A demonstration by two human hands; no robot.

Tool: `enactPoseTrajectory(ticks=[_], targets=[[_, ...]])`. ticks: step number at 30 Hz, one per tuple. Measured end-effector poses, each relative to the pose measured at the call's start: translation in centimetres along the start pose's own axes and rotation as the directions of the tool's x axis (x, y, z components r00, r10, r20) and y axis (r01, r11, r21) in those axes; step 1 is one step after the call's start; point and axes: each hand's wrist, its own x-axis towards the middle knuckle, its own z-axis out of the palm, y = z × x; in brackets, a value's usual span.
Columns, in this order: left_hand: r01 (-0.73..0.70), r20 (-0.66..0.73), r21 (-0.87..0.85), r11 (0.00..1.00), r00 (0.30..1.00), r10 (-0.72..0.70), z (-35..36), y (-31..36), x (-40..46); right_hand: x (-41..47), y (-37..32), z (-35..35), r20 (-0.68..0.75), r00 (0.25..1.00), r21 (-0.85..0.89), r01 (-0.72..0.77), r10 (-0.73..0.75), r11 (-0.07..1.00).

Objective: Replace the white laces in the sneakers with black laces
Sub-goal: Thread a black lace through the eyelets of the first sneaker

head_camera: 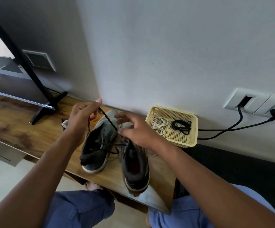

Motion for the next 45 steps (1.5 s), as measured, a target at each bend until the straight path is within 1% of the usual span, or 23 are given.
enactPoseTrajectory(ticks=[1,3,6,10,12,14,16,17,18,19,20,21,23,25,26,28,31,33,35,38,40,41,45], targets=[[-0.014,0.017,-0.019,1.000,1.000,0.014,0.3,0.0,0.0,0.0,-1.2,0.4,0.053,0.999,0.143,-0.020,0.013,0.989],[-0.012,0.022,-0.035,0.999,1.000,0.013,0.6,0.0,0.0,0.2,-2.9,0.7,0.101,0.995,0.295,-0.034,0.005,0.955],[0.010,-0.042,-0.003,1.000,0.999,-0.010,0.0,-0.4,0.1,0.6,-3.4,-0.2,0.041,0.997,0.377,0.041,-0.061,0.925],[0.094,-0.224,0.095,0.991,0.972,-0.071,-1.5,-1.2,0.4,0.5,-3.2,-2.1,-0.078,0.996,0.386,0.067,-0.040,0.920],[0.171,-0.322,0.034,0.985,0.935,-0.151,-2.1,-1.4,0.8,0.3,-2.9,-2.8,-0.128,0.992,0.406,0.058,-0.006,0.912],[0.220,-0.428,-0.094,0.971,0.872,-0.238,-2.5,-1.4,1.2,0.1,-2.8,-3.4,-0.167,0.986,0.392,0.068,-0.002,0.918],[0.213,-0.497,-0.263,0.941,0.806,-0.321,-2.7,-1.3,1.5,0.2,-2.6,-3.9,-0.208,0.978,0.329,0.063,0.008,0.942],[0.201,-0.509,-0.323,0.925,0.787,-0.348,-2.8,-1.2,1.5,0.2,-2.4,-4.1,-0.228,0.974,0.252,0.055,0.004,0.966],[0.192,-0.506,-0.337,0.922,0.789,-0.349,-2.7,-1.2,1.5,0.4,-2.0,-4.3,-0.234,0.972,0.118,0.042,-0.013,0.992],[0.177,-0.489,-0.300,0.937,0.815,-0.310,-2.6,-1.3,1.4,0.6,-1.4,-4.4,-0.232,0.972,-0.075,0.011,-0.028,0.997],[0.153,-0.453,-0.217,0.964,0.859,-0.238,-2.3,-1.4,1.3,0.9,-0.7,-4.4,-0.229,0.973,-0.264,-0.027,-0.036,0.964],[0.114,-0.386,-0.103,0.988,0.911,-0.145,-1.9,-1.6,1.1,1.0,-0.4,-4.1,-0.211,0.977,-0.377,-0.041,-0.042,0.925],[-0.005,-0.169,0.155,0.988,0.985,0.031,-0.6,-2.0,0.8,0.9,-0.5,-3.1,-0.127,0.990,-0.357,0.007,-0.056,0.934],[-0.142,0.033,0.354,0.924,0.990,0.139,1.0,-2.2,0.4,1.0,-0.9,-2.2,-0.051,0.997,-0.241,0.037,-0.051,0.970],[-0.205,0.108,0.413,0.887,0.978,0.177,1.8,-2.2,0.3,1.0,-1.1,-1.8,-0.025,0.998,-0.190,0.047,-0.053,0.981],[-0.285,0.191,0.471,0.835,0.957,0.218,3.0,-2.3,0.1,1.0,-1.2,-1.5,-0.040,0.996,-0.184,0.067,-0.075,0.981],[-0.289,0.195,0.519,0.804,0.956,0.217,3.5,-2.4,0.1,0.9,-0.8,-1.6,-0.109,0.989,-0.224,0.070,-0.096,0.972],[-0.250,0.148,0.507,0.825,0.968,0.203,3.6,-2.2,0.1,1.1,-0.7,-1.8,-0.143,0.984,-0.229,0.070,-0.104,0.971],[-0.180,0.063,0.432,0.884,0.984,0.169,3.9,-1.6,0.0,1.3,-0.5,-2.0,-0.192,0.971,-0.252,0.092,-0.143,0.963],[-0.049,-0.039,0.166,0.985,0.998,0.056,3.9,-0.9,-0.2,1.4,-0.5,-2.1,-0.241,0.949,-0.271,0.134,-0.202,0.953],[0.024,-0.016,-0.001,1.000,1.000,-0.024,3.8,-0.7,-0.3,1.5,-0.5,-2.2,-0.240,0.947,-0.274,0.147,-0.216,0.951],[0.048,0.010,-0.040,0.998,0.999,-0.048,3.8,-0.6,-0.3,1.5,-0.4,-2.1,-0.229,0.948,-0.282,0.152,-0.220,0.947],[0.155,0.106,-0.084,0.984,0.984,-0.146,3.8,-0.2,-0.3,1.6,-0.3,-2.0,-0.211,0.958,-0.317,0.120,-0.193,0.941]])
